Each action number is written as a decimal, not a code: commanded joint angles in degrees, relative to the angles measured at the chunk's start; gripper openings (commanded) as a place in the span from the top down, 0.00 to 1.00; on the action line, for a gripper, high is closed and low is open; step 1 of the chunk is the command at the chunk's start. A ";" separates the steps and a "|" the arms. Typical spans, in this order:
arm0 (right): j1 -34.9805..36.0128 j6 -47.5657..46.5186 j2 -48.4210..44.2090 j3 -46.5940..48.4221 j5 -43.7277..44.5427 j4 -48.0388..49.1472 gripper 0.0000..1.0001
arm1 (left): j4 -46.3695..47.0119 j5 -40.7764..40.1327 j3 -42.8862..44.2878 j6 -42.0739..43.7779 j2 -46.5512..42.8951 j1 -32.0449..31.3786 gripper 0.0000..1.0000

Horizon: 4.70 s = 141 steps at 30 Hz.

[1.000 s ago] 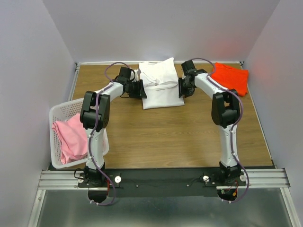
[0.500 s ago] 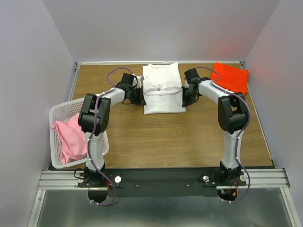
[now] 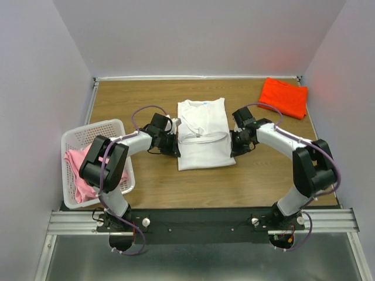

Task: Fold and stack the t-shirts
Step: Fold the tshirt

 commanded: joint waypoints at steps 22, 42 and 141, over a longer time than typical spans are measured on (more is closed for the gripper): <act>7.38 6.22 -7.18 4.48 -2.41 -2.58 0.43 | -3.20 1.24 -5.99 0.64 -21.68 -4.19 0.49; 11.51 4.20 14.89 18.11 -6.19 -0.73 0.43 | 8.41 10.74 -12.66 5.12 -7.87 -11.49 0.49; 7.39 7.27 4.18 15.68 14.91 5.42 0.30 | -3.80 1.43 0.06 8.38 -6.90 -12.02 0.49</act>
